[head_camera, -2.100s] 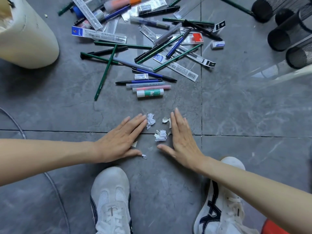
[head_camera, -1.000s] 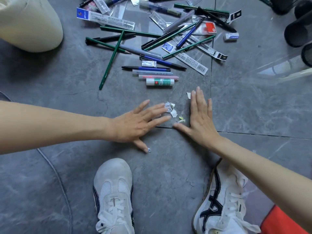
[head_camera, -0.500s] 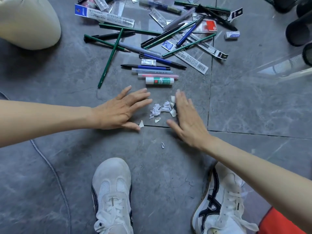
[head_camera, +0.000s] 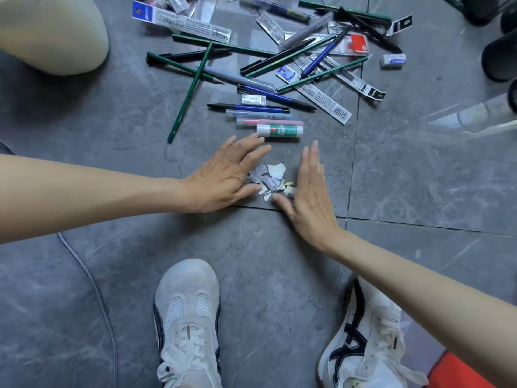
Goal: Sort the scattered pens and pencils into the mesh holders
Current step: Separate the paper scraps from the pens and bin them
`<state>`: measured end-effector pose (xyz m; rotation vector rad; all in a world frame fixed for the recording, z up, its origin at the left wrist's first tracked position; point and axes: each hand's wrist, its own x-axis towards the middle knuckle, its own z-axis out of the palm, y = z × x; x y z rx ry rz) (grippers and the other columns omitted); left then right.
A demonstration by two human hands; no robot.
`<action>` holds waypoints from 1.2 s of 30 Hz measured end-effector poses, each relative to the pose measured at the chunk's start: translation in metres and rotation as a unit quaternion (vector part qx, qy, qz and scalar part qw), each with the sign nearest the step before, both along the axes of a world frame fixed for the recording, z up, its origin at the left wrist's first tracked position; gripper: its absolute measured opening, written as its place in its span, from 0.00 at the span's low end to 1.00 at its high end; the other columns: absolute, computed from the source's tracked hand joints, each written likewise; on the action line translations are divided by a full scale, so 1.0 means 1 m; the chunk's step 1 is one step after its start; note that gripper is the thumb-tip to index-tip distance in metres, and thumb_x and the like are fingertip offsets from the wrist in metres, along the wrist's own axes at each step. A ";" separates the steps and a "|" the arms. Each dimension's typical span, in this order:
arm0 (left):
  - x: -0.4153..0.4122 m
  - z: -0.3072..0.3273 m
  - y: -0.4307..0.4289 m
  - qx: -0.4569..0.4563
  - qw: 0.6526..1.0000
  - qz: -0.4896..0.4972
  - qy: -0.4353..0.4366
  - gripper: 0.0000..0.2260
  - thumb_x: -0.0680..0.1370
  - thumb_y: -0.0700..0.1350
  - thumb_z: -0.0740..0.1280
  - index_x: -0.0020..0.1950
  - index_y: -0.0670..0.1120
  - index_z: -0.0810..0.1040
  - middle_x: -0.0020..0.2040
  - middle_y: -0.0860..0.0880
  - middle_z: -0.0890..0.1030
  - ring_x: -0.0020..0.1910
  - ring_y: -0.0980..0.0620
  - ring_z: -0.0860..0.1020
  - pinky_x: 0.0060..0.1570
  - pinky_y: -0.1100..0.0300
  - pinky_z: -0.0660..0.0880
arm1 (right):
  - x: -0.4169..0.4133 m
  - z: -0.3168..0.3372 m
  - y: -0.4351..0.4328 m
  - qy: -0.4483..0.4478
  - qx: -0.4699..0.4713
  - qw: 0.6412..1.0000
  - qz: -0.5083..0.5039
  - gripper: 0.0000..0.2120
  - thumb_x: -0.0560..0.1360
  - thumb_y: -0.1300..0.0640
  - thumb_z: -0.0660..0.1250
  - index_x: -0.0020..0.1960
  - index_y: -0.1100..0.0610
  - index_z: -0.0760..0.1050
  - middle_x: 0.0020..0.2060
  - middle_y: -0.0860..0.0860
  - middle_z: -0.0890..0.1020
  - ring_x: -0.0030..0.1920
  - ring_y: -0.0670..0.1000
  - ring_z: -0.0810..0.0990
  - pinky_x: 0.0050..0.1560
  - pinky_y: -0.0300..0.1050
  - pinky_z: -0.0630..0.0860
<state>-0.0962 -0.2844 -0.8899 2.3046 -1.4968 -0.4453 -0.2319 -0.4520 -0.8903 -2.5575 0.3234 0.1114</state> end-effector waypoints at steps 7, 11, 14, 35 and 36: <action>-0.008 0.001 0.012 0.040 0.996 -0.048 0.068 0.37 0.77 0.56 0.61 0.77 0.42 0.45 0.78 0.46 0.48 0.75 0.56 0.42 0.73 0.63 0.39 | 0.007 0.007 0.023 -0.027 0.122 0.988 -0.087 0.37 0.79 0.44 0.52 0.76 0.63 0.40 0.76 0.58 0.39 0.76 0.46 0.38 0.76 0.43 0.41; -0.012 0.002 0.000 0.048 0.994 -0.064 0.073 0.40 0.76 0.58 0.62 0.77 0.43 0.41 0.78 0.46 0.44 0.74 0.57 0.38 0.71 0.64 0.35 | 0.006 0.008 0.010 -0.087 0.184 0.971 -0.126 0.32 0.80 0.50 0.53 0.76 0.61 0.42 0.76 0.59 0.43 0.76 0.48 0.43 0.75 0.41 0.42; -0.011 0.003 -0.007 0.055 0.990 -0.089 0.097 0.40 0.77 0.58 0.62 0.76 0.43 0.40 0.78 0.46 0.42 0.75 0.56 0.38 0.72 0.62 0.35 | -0.003 0.002 -0.006 -0.092 0.272 0.936 -0.202 0.30 0.79 0.48 0.53 0.74 0.49 0.41 0.77 0.56 0.44 0.77 0.51 0.46 0.76 0.56 0.47; -0.014 -0.021 -0.075 -0.087 0.930 -0.354 0.045 0.18 0.81 0.46 0.54 0.65 0.40 0.75 0.68 0.38 0.71 0.69 0.40 0.68 0.68 0.47 0.62 | 0.000 -0.007 -0.031 -0.182 0.246 0.907 -0.291 0.20 0.79 0.53 0.52 0.70 0.48 0.54 0.75 0.60 0.55 0.76 0.57 0.55 0.74 0.59 0.55; -0.014 -0.021 -0.074 -0.093 0.930 -0.351 0.057 0.17 0.81 0.44 0.54 0.63 0.39 0.76 0.67 0.38 0.73 0.68 0.40 0.69 0.67 0.49 0.66 | 0.000 -0.007 -0.031 -0.183 0.246 0.907 -0.287 0.20 0.79 0.54 0.52 0.70 0.49 0.54 0.75 0.60 0.55 0.76 0.58 0.56 0.74 0.60 0.56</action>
